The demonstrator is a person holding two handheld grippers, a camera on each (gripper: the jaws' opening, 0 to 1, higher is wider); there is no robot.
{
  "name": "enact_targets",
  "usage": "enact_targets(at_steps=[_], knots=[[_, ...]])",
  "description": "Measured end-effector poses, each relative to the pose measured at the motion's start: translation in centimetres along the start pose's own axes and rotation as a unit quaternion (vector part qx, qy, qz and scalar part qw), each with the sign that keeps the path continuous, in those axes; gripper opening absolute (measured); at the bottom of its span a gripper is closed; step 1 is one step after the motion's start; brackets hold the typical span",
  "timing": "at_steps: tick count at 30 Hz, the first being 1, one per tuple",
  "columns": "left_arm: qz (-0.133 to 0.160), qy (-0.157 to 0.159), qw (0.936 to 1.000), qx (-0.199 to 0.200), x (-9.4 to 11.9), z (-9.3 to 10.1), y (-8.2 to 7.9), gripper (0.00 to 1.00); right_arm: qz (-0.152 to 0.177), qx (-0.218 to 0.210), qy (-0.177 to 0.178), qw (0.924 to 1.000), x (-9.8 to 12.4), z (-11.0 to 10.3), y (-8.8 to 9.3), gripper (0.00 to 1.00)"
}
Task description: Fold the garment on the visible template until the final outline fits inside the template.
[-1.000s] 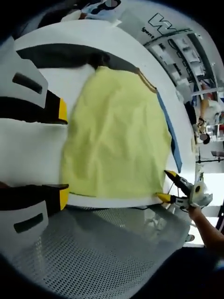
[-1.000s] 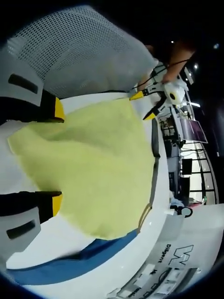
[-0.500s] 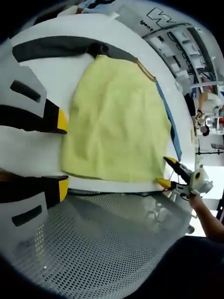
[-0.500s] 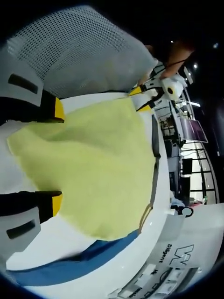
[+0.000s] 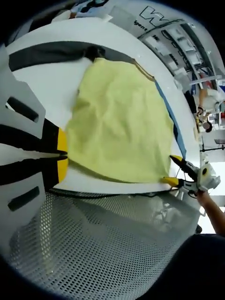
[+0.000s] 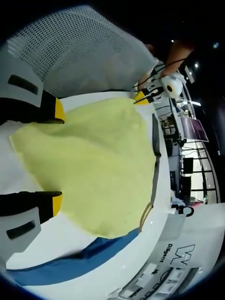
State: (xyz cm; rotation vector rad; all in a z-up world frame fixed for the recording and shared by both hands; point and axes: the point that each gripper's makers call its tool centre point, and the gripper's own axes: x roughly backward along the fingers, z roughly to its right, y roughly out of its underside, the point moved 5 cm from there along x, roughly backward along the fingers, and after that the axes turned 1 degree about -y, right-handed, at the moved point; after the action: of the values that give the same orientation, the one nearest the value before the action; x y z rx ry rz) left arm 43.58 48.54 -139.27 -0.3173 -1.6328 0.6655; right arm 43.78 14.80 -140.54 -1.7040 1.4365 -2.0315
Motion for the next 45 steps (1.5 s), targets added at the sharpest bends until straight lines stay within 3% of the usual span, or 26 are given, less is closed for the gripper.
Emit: enact_targets(at_steps=[3,5,10,13,18,30,37,45], knots=[[-0.013,0.025,0.9984,0.050,0.2,0.5,0.3,0.10,-0.001,0.002,-0.003,1.0000,-0.2,-0.2,0.1,0.55],[-0.018,0.037,0.9973,0.061,0.1,0.8,0.3,0.10,-0.003,0.002,-0.005,1.0000,-0.2,-0.3,0.1,0.54],[-0.034,0.039,0.9978,0.040,-0.2,0.9,0.6,0.10,-0.005,0.002,-0.006,1.0000,-0.3,-0.4,0.2,0.54],[-0.030,0.034,0.9987,0.021,-0.1,0.7,0.6,0.14,-0.002,0.003,-0.004,1.0000,0.0,-0.1,0.1,0.55],[-0.004,0.024,0.9989,0.041,0.2,-0.4,0.0,0.25,0.003,0.001,0.004,1.0000,0.4,0.7,-0.1,0.54],[0.058,-0.028,0.9932,0.097,0.8,-4.3,-2.0,0.28,0.004,0.014,0.017,0.9998,0.0,2.5,-1.4,0.50],[0.045,-0.050,0.9946,0.079,-0.8,-5.3,-2.4,0.32,-0.005,0.028,0.022,0.9993,-1.0,3.3,-1.6,0.46],[0.019,-0.027,0.9978,0.057,-2.4,-4.6,-2.1,0.43,-0.019,0.036,0.023,0.9989,-1.8,4.0,-1.3,0.43]])
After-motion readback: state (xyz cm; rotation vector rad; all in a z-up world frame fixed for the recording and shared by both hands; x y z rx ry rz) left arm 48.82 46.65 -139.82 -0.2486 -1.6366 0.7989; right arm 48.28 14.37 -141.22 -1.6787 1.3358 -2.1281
